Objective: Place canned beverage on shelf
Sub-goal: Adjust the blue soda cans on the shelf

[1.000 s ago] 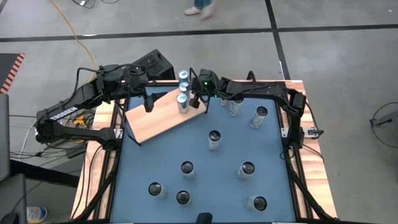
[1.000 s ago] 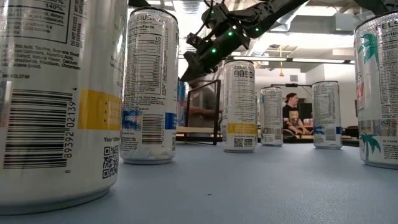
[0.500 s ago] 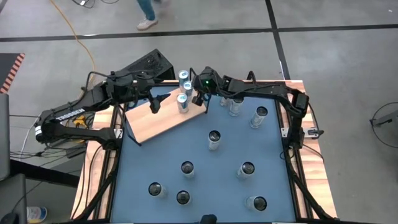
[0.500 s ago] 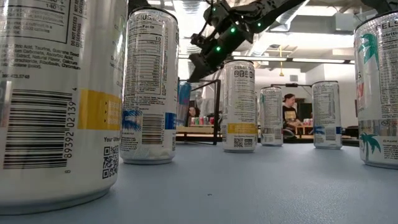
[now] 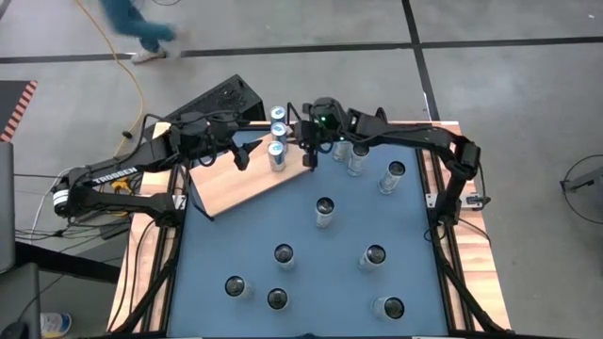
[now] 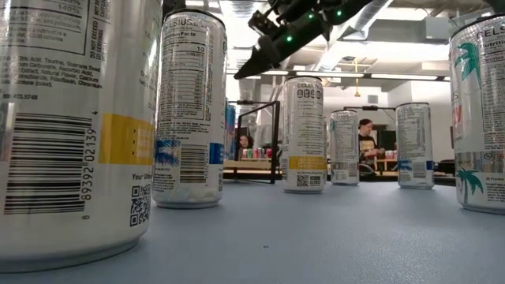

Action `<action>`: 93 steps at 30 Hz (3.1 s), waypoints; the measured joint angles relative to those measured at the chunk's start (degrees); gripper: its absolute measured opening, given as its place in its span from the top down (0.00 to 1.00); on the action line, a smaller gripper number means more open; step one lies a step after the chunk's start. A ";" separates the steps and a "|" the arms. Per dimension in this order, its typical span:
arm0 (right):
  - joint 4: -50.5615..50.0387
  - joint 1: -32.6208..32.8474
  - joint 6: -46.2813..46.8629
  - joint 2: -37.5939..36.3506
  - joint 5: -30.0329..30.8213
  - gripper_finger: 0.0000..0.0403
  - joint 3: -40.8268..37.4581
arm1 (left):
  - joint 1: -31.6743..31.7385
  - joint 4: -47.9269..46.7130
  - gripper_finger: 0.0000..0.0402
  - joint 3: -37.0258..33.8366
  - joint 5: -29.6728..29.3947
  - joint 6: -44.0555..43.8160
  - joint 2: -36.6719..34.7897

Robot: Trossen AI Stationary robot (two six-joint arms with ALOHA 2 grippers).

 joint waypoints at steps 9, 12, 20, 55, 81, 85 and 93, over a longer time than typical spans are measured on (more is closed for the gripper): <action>7.39 -2.29 4.44 3.55 4.14 0.36 0.12 | 0.00 -0.13 0.19 0.02 0.02 -0.14 -0.02; 8.72 -3.37 4.95 3.64 4.51 0.34 0.08 | 0.00 -0.11 0.19 0.02 0.02 -0.13 -0.02; 9.92 -4.49 7.12 3.62 2.52 0.34 0.10 | 0.32 -0.08 0.19 0.11 0.18 -0.31 0.78; -17.15 1.00 8.62 -35.09 11.13 0.51 0.10 | 11.82 -2.36 1.00 1.62 5.52 -10.32 12.93; -23.88 1.28 9.58 -34.65 10.80 0.58 0.10 | 12.00 -13.90 1.00 15.04 9.67 -10.52 29.10; -24.24 1.28 9.57 -34.65 10.78 0.58 0.10 | 12.04 -12.79 1.00 15.04 10.48 -10.61 29.10; -25.08 1.28 9.58 -34.65 10.78 0.58 0.10 | 12.82 -8.54 1.00 15.04 11.27 -10.49 31.82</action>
